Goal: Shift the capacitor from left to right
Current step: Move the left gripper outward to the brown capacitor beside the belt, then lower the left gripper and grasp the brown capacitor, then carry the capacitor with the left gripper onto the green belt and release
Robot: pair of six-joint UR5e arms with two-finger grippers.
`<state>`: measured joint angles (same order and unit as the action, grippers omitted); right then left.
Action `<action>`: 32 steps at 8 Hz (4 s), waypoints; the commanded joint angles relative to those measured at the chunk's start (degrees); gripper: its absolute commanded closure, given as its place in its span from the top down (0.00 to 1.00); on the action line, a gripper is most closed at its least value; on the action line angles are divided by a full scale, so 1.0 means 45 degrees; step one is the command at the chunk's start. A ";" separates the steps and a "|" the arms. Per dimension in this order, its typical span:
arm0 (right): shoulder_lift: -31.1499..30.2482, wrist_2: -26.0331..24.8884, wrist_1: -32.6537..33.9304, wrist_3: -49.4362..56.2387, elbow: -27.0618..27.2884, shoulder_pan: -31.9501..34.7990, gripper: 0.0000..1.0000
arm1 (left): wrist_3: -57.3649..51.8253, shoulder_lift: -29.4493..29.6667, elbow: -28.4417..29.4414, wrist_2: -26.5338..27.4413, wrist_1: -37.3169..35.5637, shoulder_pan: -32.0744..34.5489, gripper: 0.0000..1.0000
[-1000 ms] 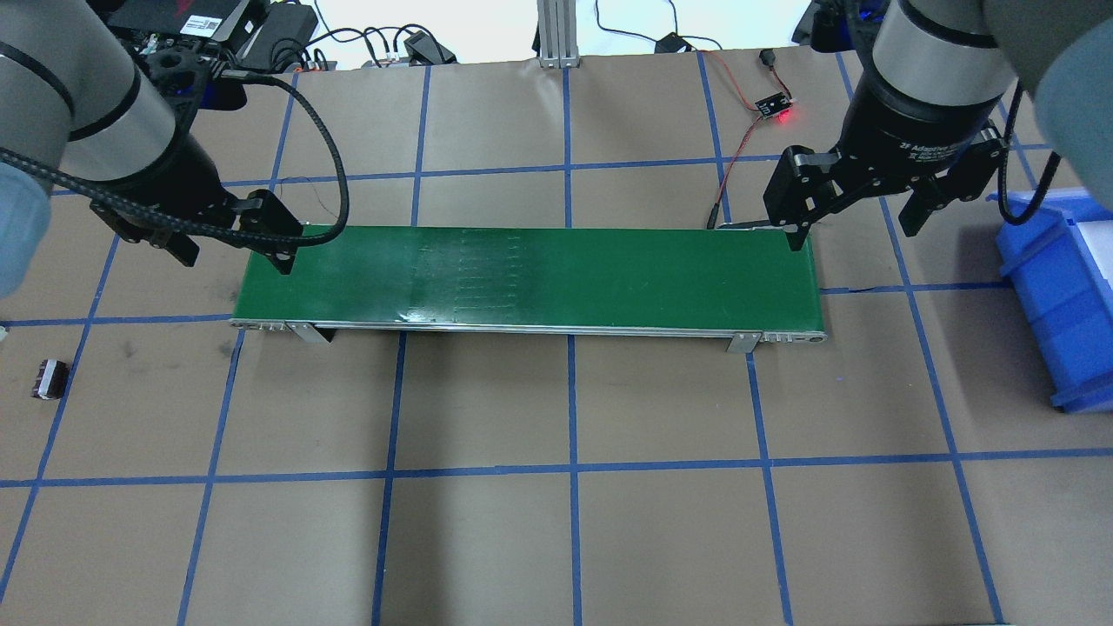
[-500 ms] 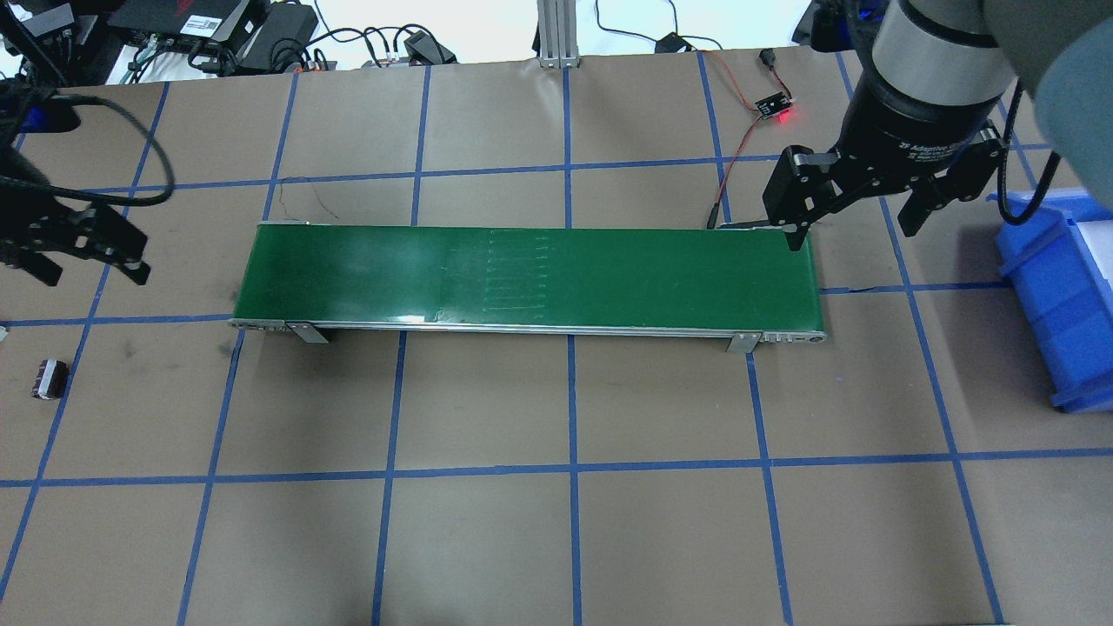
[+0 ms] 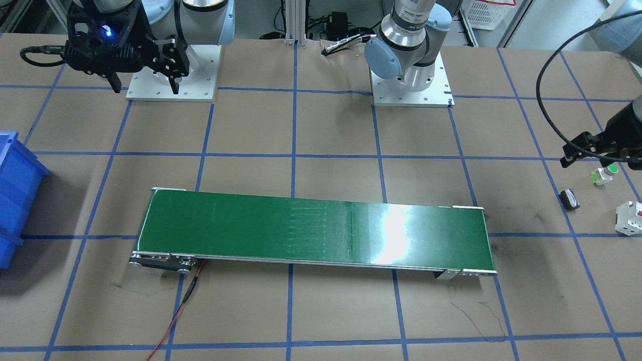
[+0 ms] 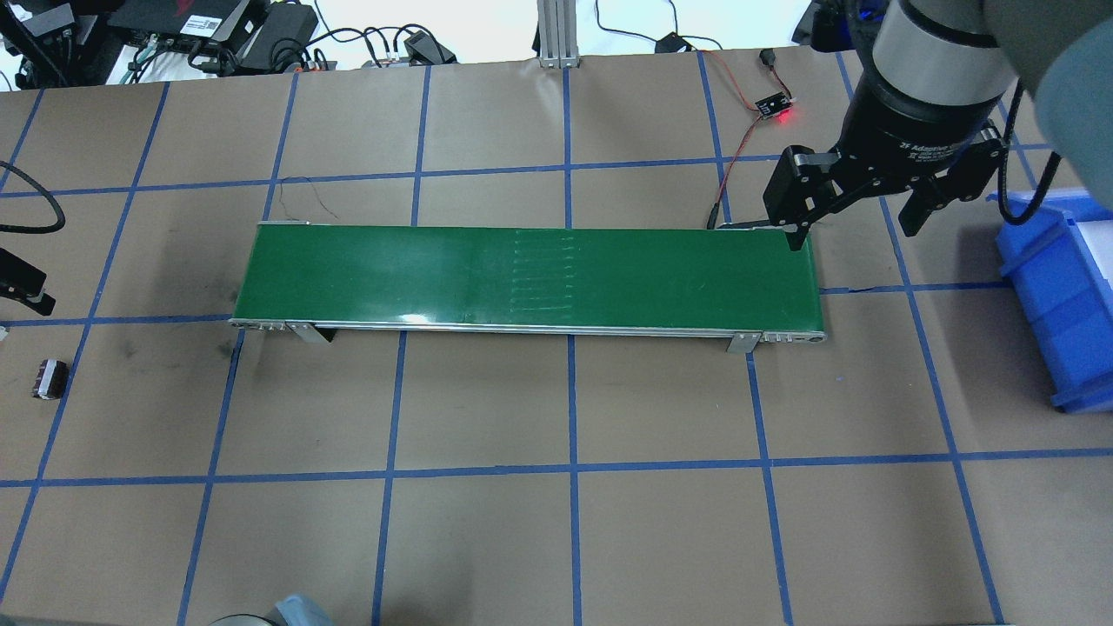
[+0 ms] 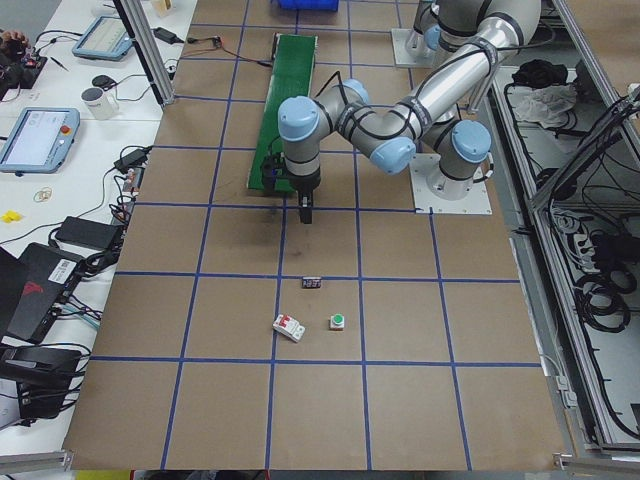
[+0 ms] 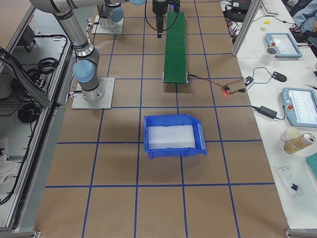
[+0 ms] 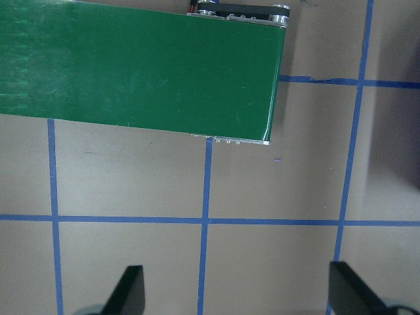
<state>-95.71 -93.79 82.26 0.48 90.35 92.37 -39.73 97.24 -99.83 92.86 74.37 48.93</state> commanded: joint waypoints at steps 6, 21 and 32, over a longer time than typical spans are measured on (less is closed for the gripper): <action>-0.0019 -0.0618 0.0039 -0.0086 0.0000 0.0000 1.00 | -0.0215 0.3954 -0.0004 0.0107 -0.3068 -0.1694 0.91; 0.0078 -0.0621 0.0255 -0.0048 0.0020 0.0000 1.00 | 0.0115 0.0743 0.0191 0.0229 -0.1066 0.1633 0.00; 0.0117 -0.0466 0.0585 0.0070 0.0000 0.0000 1.00 | 0.3437 0.2802 0.0172 -0.1631 -0.1996 0.5434 0.00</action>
<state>-95.39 -96.08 84.34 0.63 90.35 92.37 -24.46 107.51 -99.05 85.44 65.59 73.42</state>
